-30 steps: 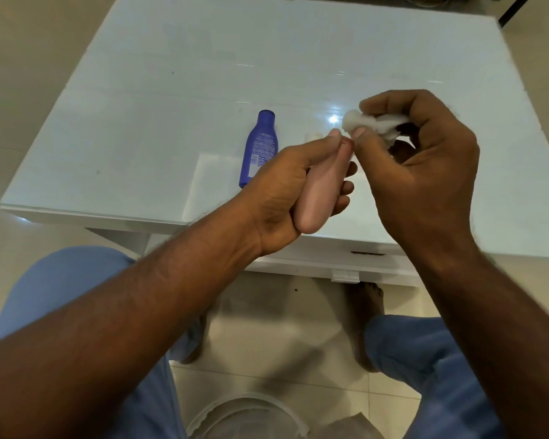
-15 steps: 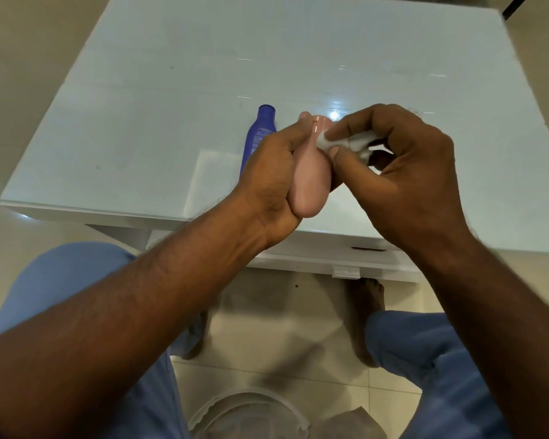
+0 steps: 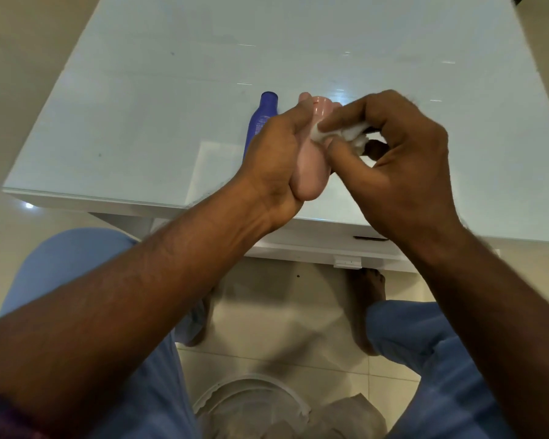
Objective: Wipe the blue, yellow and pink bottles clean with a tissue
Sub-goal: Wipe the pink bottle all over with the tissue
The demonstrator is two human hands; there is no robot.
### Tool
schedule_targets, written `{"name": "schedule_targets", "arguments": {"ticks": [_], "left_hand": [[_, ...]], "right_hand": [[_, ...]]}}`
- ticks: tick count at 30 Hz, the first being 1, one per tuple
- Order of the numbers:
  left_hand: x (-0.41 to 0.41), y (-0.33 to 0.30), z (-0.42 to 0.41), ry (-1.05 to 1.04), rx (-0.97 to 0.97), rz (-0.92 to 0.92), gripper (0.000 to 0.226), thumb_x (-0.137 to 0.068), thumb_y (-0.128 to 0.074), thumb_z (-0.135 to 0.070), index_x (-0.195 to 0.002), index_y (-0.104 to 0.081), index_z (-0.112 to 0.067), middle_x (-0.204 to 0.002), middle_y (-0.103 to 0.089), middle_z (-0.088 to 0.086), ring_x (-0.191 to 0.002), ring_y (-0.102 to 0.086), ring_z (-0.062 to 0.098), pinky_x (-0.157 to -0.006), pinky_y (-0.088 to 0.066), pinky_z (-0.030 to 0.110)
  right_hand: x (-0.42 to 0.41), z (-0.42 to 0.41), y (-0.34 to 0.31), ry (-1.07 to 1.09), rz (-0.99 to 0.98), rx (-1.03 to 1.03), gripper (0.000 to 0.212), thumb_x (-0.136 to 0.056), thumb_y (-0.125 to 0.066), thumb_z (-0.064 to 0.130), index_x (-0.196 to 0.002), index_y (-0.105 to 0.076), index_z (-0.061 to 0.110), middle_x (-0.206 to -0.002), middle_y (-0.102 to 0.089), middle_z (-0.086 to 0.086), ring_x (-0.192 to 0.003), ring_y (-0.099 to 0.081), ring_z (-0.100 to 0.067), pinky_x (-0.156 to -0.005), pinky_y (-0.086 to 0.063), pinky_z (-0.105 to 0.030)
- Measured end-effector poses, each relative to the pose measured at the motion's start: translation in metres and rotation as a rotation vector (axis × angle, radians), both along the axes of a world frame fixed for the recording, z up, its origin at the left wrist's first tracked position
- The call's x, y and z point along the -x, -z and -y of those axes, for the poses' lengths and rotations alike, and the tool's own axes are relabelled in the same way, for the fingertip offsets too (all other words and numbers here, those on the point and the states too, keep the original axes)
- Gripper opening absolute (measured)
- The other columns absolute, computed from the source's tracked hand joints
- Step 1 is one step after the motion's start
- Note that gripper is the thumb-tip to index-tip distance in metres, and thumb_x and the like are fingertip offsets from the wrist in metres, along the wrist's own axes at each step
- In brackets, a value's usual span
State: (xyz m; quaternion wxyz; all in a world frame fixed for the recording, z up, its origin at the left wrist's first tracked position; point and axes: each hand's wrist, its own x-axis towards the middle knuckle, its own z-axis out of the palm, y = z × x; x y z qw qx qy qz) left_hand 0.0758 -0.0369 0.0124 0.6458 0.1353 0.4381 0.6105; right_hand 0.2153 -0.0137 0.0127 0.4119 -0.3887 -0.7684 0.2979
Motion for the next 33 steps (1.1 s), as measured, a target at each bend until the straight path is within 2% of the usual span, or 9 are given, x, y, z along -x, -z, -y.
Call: {"name": "schedule_targets", "arguments": {"ticks": [5,7,12,14,18,23,26,30,33], "left_hand": [[0.005,0.001,-0.002,-0.01,0.039,-0.072,0.066,-0.098,-0.058,-0.037,-0.154,-0.04,-0.007,-0.136,-0.065,0.024,-0.12,-0.068,0.042,-0.094,-0.059,0.056],[0.003,-0.001,-0.002,0.02,0.024,-0.083,0.057,-0.103,-0.053,-0.035,-0.149,-0.046,-0.003,-0.137,-0.065,0.025,-0.121,-0.068,0.04,-0.099,-0.058,0.05],[-0.002,0.007,-0.003,0.047,-0.056,-0.084,0.059,-0.109,-0.047,-0.026,-0.16,-0.026,-0.007,-0.119,-0.073,0.019,-0.101,-0.077,0.027,-0.078,-0.063,0.035],[0.001,0.008,-0.003,0.026,-0.031,-0.066,0.067,-0.106,-0.05,-0.028,-0.163,-0.02,-0.009,-0.127,-0.069,0.02,-0.102,-0.076,0.03,-0.079,-0.063,0.038],[0.012,0.007,-0.004,0.001,0.071,-0.106,0.047,-0.107,-0.048,-0.039,-0.14,-0.059,-0.007,-0.132,-0.07,0.017,-0.114,-0.073,0.034,-0.105,-0.054,0.052],[0.004,0.001,-0.002,-0.018,-0.014,-0.043,0.053,-0.108,-0.047,-0.031,-0.154,-0.039,-0.006,-0.137,-0.065,0.021,-0.107,-0.075,0.029,-0.079,-0.062,0.035],[0.006,0.004,-0.001,-0.014,0.005,0.028,0.057,-0.108,-0.048,-0.031,-0.159,-0.033,-0.011,-0.139,-0.064,0.02,-0.113,-0.073,0.033,-0.08,-0.062,0.038],[0.01,0.002,0.001,-0.001,0.057,0.001,0.049,-0.11,-0.041,-0.037,-0.143,-0.054,-0.004,-0.11,-0.075,0.014,-0.093,-0.077,0.027,-0.079,-0.065,0.039],[0.008,0.0,0.0,0.002,0.005,-0.014,0.053,-0.108,-0.047,-0.036,-0.152,-0.045,-0.007,-0.129,-0.07,0.018,-0.11,-0.074,0.03,-0.087,-0.063,0.041]], "right_hand": [[0.001,0.006,0.0,-0.096,0.063,0.004,0.01,-0.084,-0.077,0.004,-0.091,-0.079,0.01,-0.091,-0.075,-0.004,-0.088,-0.068,-0.017,-0.067,-0.052,-0.022],[0.0,0.003,-0.003,-0.015,0.008,-0.028,0.012,-0.087,-0.076,0.002,-0.095,-0.079,0.01,-0.095,-0.074,-0.002,-0.089,-0.067,-0.01,-0.07,-0.051,-0.017],[-0.002,-0.005,0.001,0.064,-0.04,-0.032,0.015,-0.092,-0.073,0.001,-0.103,-0.078,0.009,-0.102,-0.07,0.005,-0.096,-0.071,-0.01,-0.077,-0.062,-0.031],[0.0,-0.001,0.003,-0.001,0.004,-0.016,0.016,-0.089,-0.074,0.001,-0.101,-0.08,0.011,-0.099,-0.071,0.002,-0.092,-0.07,-0.013,-0.076,-0.061,-0.036],[0.004,0.004,0.002,-0.104,0.052,-0.002,0.017,-0.084,-0.075,0.003,-0.096,-0.081,0.014,-0.095,-0.074,-0.005,-0.089,-0.07,-0.02,-0.073,-0.06,-0.039],[0.003,-0.003,0.0,0.032,-0.066,-0.032,0.017,-0.091,-0.072,0.001,-0.104,-0.08,0.009,-0.1,-0.072,0.004,-0.095,-0.07,-0.008,-0.076,-0.059,-0.021],[0.001,-0.002,0.004,-0.045,-0.021,-0.014,0.015,-0.087,-0.075,0.002,-0.096,-0.082,0.011,-0.096,-0.073,-0.002,-0.091,-0.071,-0.015,-0.072,-0.061,-0.031],[0.001,0.002,0.003,-0.158,0.026,0.011,0.014,-0.081,-0.078,0.0,-0.088,-0.083,0.011,-0.089,-0.075,-0.005,-0.09,-0.071,-0.022,-0.069,-0.059,-0.035],[0.0,-0.001,-0.002,-0.044,-0.068,0.015,0.016,-0.086,-0.077,0.0,-0.095,-0.082,0.011,-0.094,-0.076,0.001,-0.091,-0.072,-0.013,-0.069,-0.056,-0.024]]}}
